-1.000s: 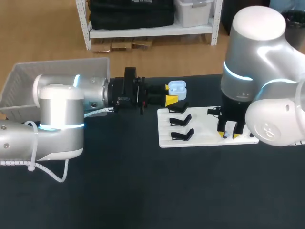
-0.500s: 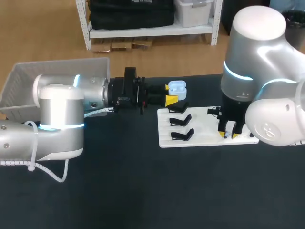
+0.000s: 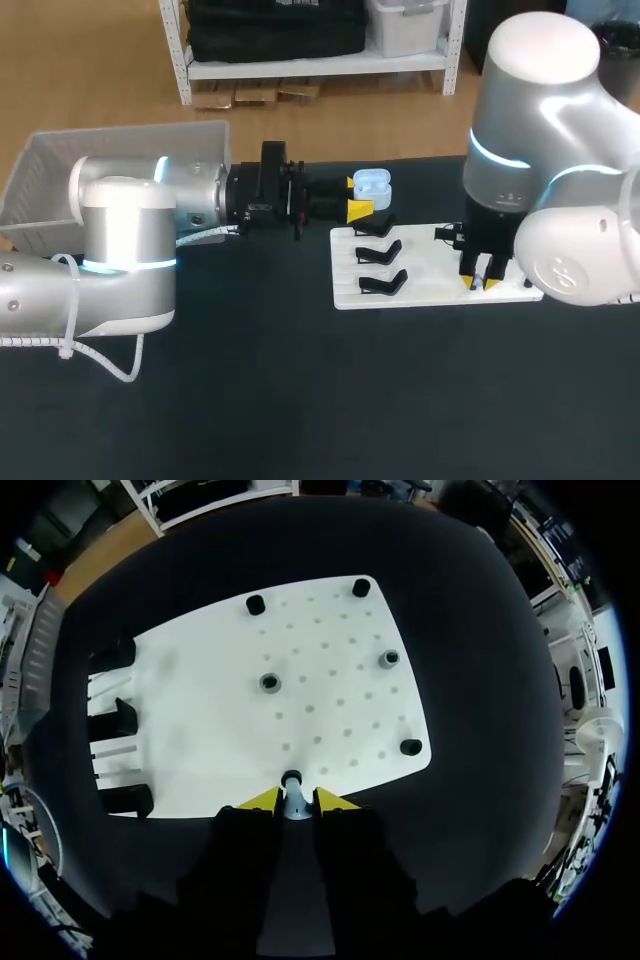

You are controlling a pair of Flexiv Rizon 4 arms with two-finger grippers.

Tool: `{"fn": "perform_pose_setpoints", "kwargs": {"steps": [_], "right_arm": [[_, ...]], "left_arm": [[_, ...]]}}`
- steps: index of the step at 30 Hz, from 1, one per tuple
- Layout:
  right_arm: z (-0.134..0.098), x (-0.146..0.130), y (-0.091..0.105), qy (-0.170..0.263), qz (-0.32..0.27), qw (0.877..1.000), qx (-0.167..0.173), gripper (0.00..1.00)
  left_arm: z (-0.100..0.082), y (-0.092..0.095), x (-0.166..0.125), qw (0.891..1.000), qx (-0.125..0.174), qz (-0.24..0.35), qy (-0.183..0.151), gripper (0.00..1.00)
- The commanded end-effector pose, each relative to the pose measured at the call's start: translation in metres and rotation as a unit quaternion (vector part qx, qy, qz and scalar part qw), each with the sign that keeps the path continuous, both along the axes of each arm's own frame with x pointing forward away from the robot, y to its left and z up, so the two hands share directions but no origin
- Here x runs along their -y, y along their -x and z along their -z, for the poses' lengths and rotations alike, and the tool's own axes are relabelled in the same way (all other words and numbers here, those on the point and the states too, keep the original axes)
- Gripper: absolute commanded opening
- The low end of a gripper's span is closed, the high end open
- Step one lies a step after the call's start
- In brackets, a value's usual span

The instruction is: Pick up each earbud case from the left stands, insert the matching earbuds, close the lid, and place the case in the box.

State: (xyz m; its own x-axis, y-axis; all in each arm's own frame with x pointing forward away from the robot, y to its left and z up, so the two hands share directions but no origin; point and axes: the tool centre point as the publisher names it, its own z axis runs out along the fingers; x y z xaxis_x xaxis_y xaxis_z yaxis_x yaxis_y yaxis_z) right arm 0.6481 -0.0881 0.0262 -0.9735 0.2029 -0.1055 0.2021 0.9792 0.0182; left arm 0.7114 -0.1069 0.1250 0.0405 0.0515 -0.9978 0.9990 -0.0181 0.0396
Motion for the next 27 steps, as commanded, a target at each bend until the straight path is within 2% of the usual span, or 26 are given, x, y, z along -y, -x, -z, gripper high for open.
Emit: {"fn": "perform_pose_setpoints", "kwargs": {"steps": [1,6,10,13,18,21,22,24,27], "right_arm": [[-0.005,-0.002,0.0,0.003,0.001,1.0,0.001,0.0],[-0.014,-0.002,-0.001,0.008,0.003,1.0,-0.004,0.0],[-0.029,-0.003,0.001,0.001,0.0,1.0,-0.014,0.0],[-0.048,-0.007,-0.001,-0.012,0.002,1.0,-0.024,0.0],[-0.096,-0.02,-0.009,-0.043,-0.008,0.999,-0.023,0.0],[-0.127,-0.032,-0.013,-0.047,-0.045,0.998,-0.017,0.0],[-0.134,-0.037,-0.013,-0.044,-0.068,0.996,-0.025,0.0],[-0.147,-0.046,-0.009,-0.034,-0.119,0.991,-0.048,0.0],[-0.161,-0.06,-0.007,-0.011,-0.165,0.985,-0.045,0.0]], "left_arm": [[0.001,0.002,0.0,1.0,0.002,-0.004,0.001,0.0],[0.001,0.002,0.0,1.0,0.002,-0.004,0.001,0.0],[0.001,0.002,0.0,1.0,0.002,-0.004,0.001,0.0],[0.001,0.002,0.0,1.0,0.002,-0.004,0.001,0.0],[0.001,0.002,0.0,1.0,0.002,-0.004,0.001,0.0],[0.001,0.002,0.0,1.0,0.002,-0.004,0.001,0.0],[0.001,0.002,0.0,1.0,0.002,-0.004,0.001,0.0],[0.001,0.002,0.0,1.0,0.002,-0.004,0.001,0.0],[0.001,0.002,0.0,1.0,0.002,-0.004,0.001,0.0]]}}
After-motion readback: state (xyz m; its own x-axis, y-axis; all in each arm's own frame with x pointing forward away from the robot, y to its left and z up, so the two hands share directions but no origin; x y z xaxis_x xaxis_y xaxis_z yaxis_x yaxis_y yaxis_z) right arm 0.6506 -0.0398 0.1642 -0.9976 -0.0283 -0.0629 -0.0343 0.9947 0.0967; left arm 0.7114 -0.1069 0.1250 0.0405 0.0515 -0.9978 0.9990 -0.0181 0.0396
